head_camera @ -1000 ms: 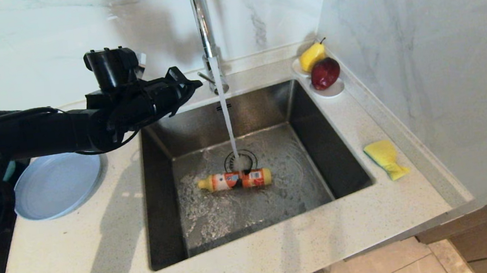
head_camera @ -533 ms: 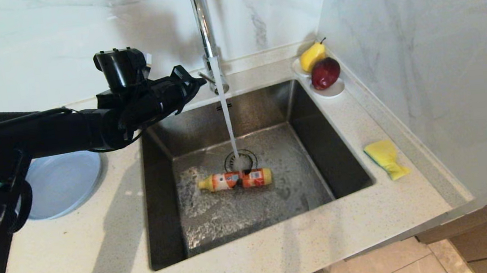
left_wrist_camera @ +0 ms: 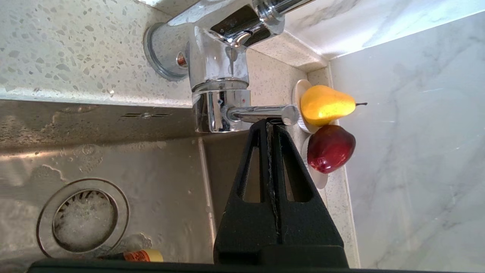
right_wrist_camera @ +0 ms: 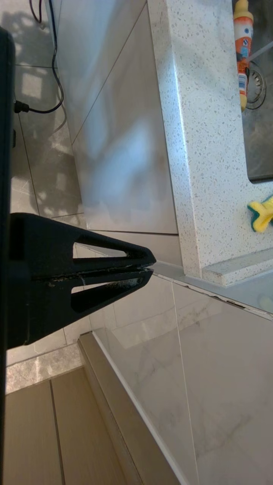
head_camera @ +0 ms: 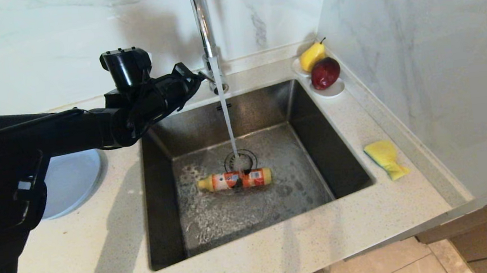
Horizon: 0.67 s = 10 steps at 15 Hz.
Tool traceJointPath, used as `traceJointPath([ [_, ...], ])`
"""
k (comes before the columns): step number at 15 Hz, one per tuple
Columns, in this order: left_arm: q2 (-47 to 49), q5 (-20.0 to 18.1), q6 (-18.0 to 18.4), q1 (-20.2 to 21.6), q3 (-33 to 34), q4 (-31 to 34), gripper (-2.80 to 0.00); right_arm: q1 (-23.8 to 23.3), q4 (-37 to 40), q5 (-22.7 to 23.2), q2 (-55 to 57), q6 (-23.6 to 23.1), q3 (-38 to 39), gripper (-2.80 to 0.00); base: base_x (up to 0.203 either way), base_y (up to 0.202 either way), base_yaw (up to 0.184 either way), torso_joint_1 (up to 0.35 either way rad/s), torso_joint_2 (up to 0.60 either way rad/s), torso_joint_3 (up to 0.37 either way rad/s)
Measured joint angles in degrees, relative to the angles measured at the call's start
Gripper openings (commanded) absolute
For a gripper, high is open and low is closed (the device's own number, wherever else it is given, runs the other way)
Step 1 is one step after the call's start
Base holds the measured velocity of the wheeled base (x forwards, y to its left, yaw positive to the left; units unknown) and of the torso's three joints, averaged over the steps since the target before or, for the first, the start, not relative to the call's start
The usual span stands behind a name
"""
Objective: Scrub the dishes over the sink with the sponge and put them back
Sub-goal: Turn off the faucet
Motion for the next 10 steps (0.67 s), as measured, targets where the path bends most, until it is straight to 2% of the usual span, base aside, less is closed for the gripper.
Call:
traceJointPath([
  [10, 0.7, 0.3, -0.1, 1.5, -0.3, -3.5, -2.8, 0.0, 0.0, 0.0, 0.0, 0.0, 0.0, -2.8, 0.0, 0.0, 0.0, 0.0, 0.0, 0.0],
])
